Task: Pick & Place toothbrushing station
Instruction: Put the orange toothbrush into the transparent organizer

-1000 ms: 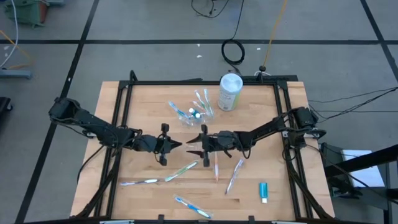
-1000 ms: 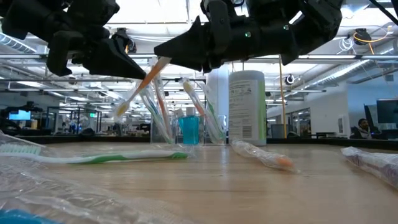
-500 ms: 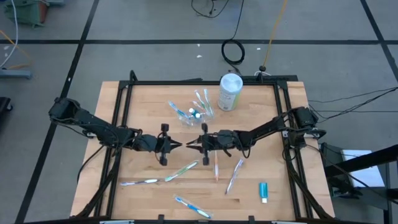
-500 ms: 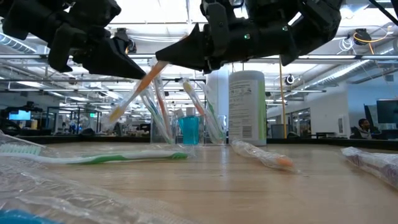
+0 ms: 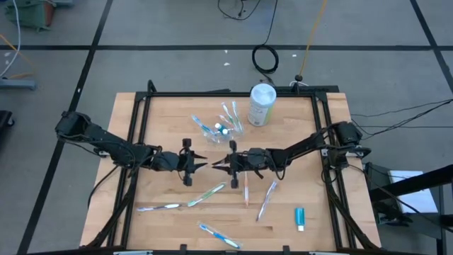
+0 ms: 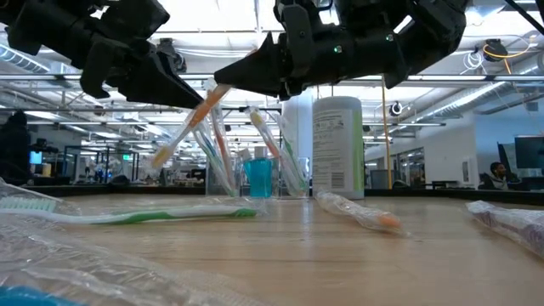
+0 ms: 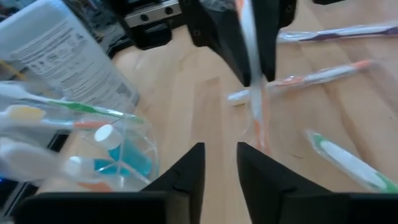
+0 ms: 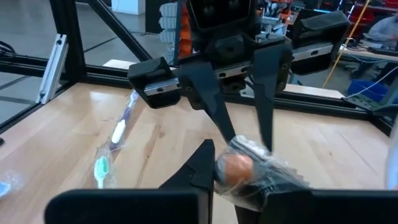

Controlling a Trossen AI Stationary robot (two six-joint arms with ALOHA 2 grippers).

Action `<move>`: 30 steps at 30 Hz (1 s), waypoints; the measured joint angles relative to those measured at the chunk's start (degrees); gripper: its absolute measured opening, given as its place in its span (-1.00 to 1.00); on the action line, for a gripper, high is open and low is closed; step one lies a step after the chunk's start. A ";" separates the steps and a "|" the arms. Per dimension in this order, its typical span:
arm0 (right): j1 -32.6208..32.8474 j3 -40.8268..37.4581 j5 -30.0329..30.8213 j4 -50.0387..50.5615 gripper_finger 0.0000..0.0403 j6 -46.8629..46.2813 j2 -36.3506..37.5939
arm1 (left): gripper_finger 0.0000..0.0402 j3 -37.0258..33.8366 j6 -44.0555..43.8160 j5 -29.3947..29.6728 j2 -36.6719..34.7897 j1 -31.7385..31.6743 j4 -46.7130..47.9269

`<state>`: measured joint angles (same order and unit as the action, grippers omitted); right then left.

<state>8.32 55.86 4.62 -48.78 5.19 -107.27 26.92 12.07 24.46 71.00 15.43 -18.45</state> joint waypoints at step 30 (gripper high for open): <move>0.46 -0.09 -3.97 2.28 -0.89 -27.34 17.12 | -0.17 0.00 59.11 -0.83 -0.96 9.31 -26.28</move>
<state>8.78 55.77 0.65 -46.49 -22.15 -90.15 26.92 71.18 23.63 70.04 24.74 -44.74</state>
